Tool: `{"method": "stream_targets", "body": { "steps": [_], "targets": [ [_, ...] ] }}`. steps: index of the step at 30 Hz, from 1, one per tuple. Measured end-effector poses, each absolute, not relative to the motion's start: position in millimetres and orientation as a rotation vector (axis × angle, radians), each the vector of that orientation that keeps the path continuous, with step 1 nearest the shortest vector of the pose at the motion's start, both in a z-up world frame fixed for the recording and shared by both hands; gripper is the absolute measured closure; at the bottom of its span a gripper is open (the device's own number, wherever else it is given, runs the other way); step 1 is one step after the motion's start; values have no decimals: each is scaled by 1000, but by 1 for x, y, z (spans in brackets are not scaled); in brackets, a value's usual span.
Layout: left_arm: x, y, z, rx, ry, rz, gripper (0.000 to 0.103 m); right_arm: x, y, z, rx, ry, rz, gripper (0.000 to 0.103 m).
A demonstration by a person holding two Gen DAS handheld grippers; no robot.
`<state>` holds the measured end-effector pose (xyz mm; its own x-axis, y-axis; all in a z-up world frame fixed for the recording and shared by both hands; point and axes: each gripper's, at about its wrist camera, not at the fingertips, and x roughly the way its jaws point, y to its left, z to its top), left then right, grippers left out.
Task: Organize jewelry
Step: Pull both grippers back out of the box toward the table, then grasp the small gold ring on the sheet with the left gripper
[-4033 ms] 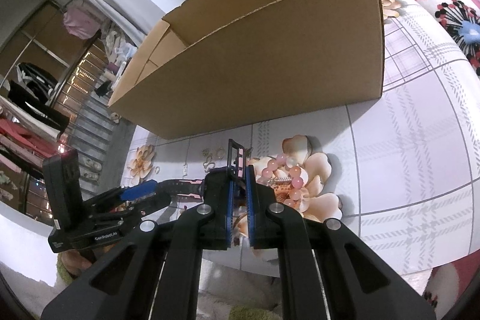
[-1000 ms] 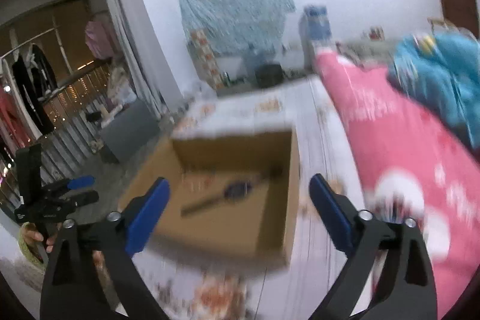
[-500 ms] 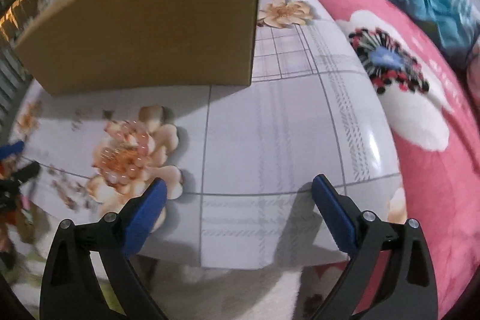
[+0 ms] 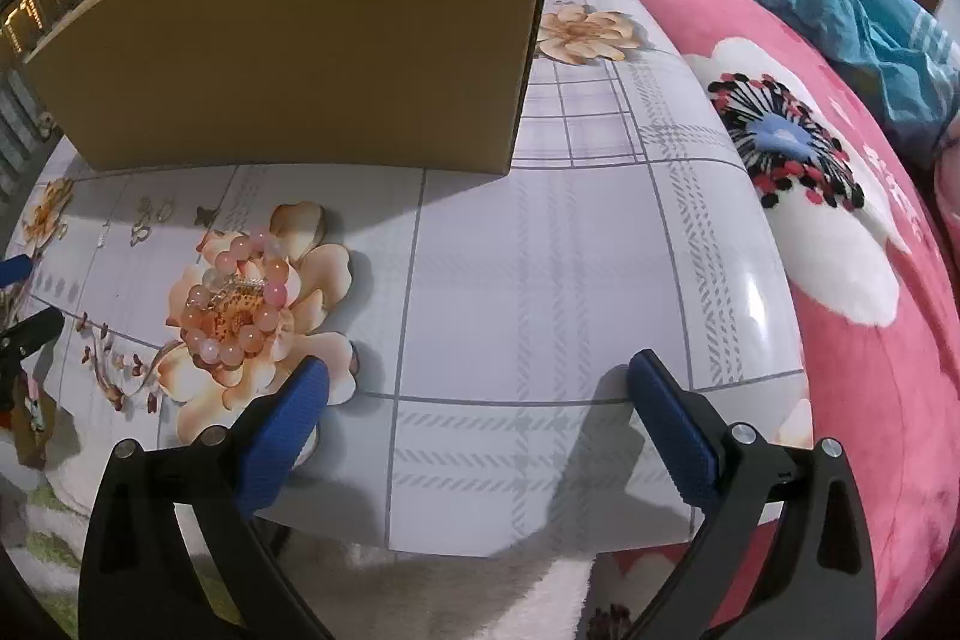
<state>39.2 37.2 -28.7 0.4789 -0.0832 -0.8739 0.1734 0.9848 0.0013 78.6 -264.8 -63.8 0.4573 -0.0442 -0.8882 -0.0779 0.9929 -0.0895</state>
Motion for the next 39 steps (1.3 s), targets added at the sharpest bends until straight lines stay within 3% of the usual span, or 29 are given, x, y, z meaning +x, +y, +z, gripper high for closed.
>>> {"method": "stream_targets", "body": {
  "steps": [8, 16, 18, 21, 24, 29, 39],
  "targets": [
    [30, 35, -30, 95, 1021, -165, 7, 79, -264, -58, -111, 1076, 21, 7],
    [25, 44, -4, 179, 870, -155, 11, 69, -237, -22, 113, 895, 344, 9],
    [29, 47, -1, 194, 858, -149, 31, 70, -221, -21, 125, 875, 425, 17],
    [36, 49, -3, 199, 888, -167, 51, 76, -204, -25, 142, 874, 507, 26],
    [42, 53, -8, 193, 916, -180, 65, 83, -192, -31, 144, 891, 542, 34],
    [49, 55, -16, 179, 958, -225, 80, 86, -178, -39, 132, 914, 577, 42],
    [56, 52, -20, 180, 960, -283, 93, 96, -167, -42, 98, 919, 593, 54]
  ]
}}
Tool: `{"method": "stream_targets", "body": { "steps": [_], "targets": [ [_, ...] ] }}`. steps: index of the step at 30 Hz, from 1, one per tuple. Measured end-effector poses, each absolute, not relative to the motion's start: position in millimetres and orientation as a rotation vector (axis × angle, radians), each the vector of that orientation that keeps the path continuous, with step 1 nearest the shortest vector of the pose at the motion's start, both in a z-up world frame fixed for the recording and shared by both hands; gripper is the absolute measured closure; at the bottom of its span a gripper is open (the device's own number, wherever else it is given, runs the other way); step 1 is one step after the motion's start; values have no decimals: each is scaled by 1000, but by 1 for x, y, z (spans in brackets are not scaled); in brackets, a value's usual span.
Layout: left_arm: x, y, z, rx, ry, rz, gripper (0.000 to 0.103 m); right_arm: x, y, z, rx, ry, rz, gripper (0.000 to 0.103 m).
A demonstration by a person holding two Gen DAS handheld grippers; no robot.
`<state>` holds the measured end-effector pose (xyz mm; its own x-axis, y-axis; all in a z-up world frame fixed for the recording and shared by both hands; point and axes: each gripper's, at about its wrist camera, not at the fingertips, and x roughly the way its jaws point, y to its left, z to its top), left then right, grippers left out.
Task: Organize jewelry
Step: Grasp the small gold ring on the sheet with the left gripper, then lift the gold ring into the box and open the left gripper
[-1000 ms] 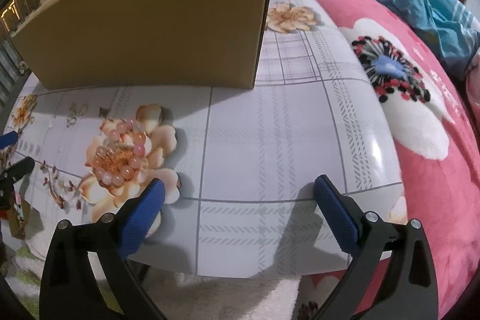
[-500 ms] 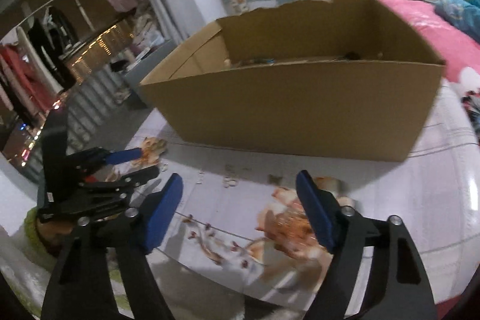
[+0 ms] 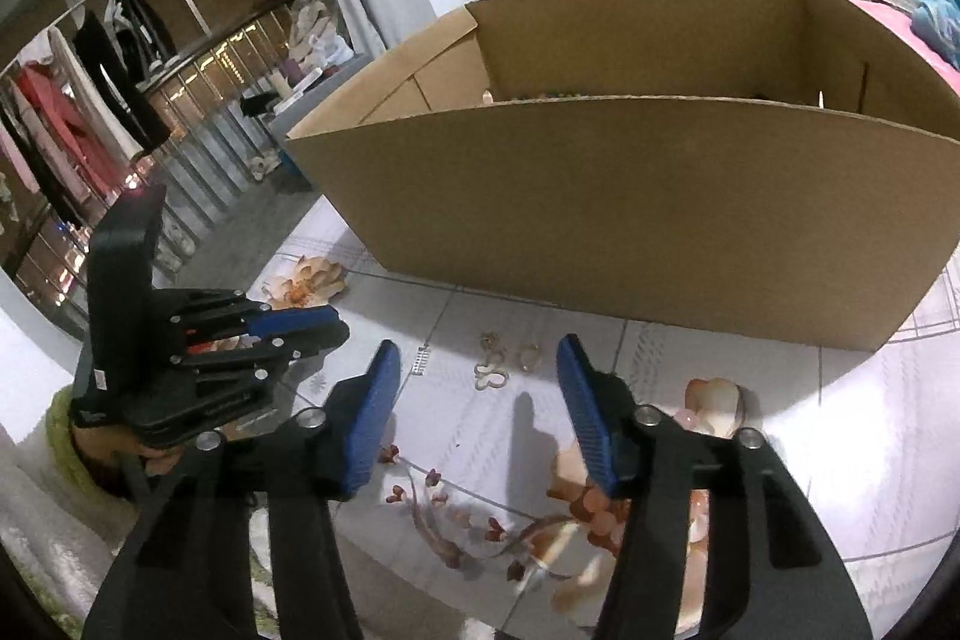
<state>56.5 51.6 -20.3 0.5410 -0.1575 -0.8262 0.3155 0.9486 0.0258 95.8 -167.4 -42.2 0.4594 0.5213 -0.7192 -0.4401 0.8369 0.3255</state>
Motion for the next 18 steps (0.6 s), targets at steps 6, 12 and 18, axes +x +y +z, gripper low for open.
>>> {"method": "stream_targets", "body": {
  "steps": [6, 12, 18],
  "targets": [
    [55, 50, -20, 174, 951, -292, 93, 98, -163, -43, 46, 923, 576, 63],
    [55, 51, -20, 159, 939, -297, 93, 106, -156, -51, -50, 957, 542, 76],
    [55, 53, -21, 151, 934, -304, 93, 112, -148, -56, -134, 980, 538, 82]
  ]
}}
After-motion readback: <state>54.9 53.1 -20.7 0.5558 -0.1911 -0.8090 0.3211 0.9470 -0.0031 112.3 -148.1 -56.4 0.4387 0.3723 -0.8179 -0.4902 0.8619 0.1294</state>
